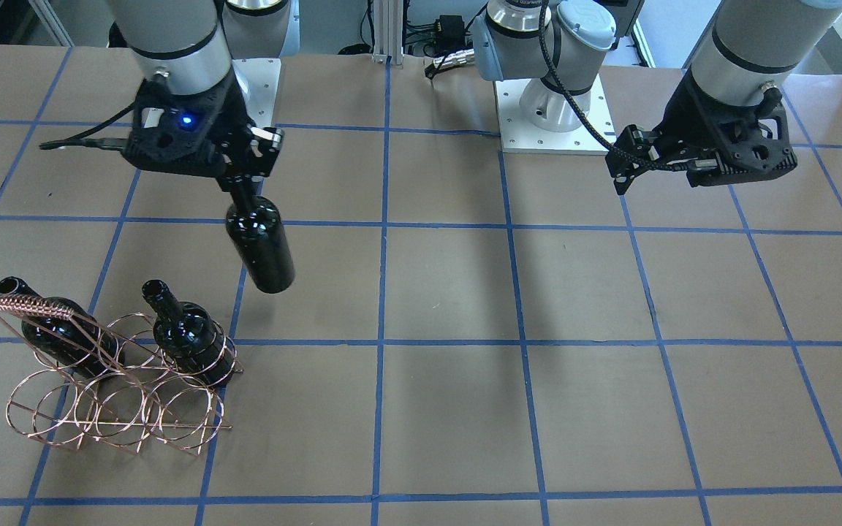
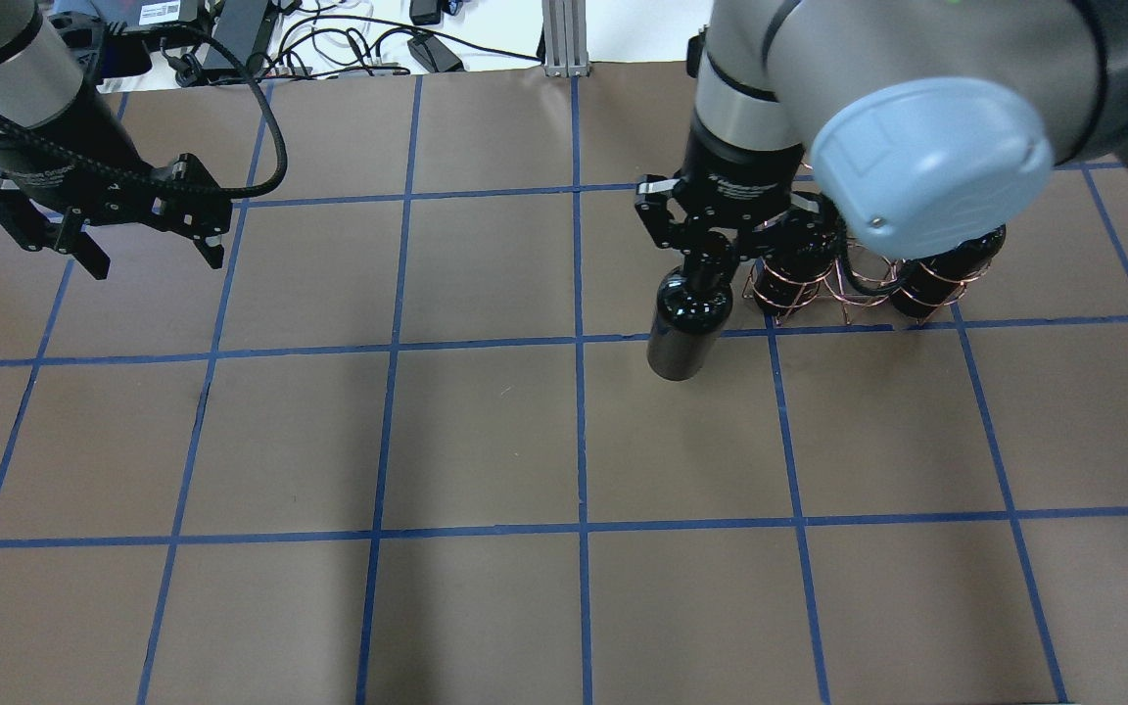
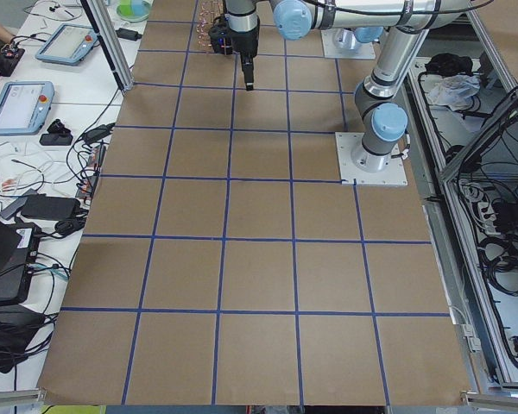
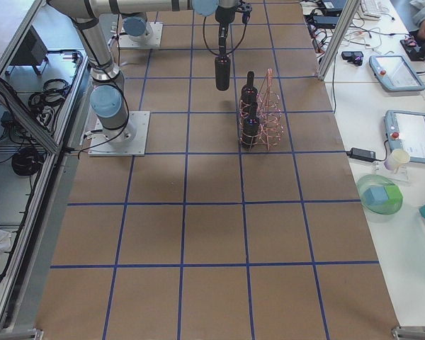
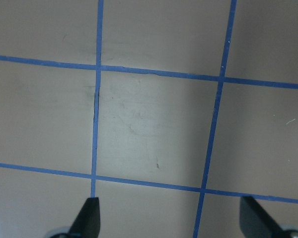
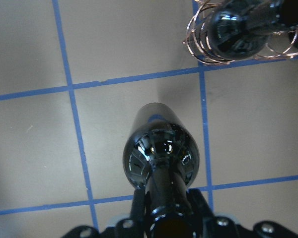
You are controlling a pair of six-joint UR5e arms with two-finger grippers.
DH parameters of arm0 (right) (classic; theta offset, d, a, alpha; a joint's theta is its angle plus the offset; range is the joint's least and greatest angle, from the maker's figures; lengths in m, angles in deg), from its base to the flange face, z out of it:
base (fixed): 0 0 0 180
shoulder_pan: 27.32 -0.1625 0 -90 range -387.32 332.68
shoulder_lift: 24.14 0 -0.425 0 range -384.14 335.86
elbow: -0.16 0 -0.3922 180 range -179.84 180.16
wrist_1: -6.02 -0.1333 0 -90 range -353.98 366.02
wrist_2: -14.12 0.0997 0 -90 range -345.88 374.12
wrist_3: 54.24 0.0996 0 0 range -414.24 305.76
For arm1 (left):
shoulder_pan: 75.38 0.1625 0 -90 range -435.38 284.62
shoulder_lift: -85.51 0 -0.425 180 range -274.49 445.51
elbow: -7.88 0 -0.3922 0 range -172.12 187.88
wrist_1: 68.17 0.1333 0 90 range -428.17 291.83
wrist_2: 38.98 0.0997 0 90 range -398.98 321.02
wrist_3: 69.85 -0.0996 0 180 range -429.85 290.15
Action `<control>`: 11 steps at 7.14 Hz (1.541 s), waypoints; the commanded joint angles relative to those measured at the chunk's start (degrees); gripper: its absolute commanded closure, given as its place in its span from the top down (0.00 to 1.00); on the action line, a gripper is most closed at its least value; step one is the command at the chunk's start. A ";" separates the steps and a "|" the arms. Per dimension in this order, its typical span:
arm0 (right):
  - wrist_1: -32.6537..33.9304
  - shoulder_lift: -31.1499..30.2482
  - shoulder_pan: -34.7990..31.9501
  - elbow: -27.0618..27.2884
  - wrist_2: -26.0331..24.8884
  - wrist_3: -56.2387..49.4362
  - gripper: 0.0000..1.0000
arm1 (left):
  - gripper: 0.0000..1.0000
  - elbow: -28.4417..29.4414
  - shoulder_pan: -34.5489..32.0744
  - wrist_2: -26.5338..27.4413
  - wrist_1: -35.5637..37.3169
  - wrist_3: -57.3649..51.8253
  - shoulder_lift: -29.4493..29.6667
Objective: Place wine into wine basket
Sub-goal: 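Lay the bottle into the top slot of the copper rack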
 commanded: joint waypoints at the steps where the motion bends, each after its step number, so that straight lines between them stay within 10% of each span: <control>1: -3.05 -2.25 8.56 0.00 -3.39 -14.22 0.16 | 1.00 0.00 0.02 -0.19 0.09 0.00 0.00; 11: -0.15 6.88 15.54 -13.10 -0.58 -18.57 0.18 | 1.00 0.00 -0.42 -0.37 0.27 0.09 0.00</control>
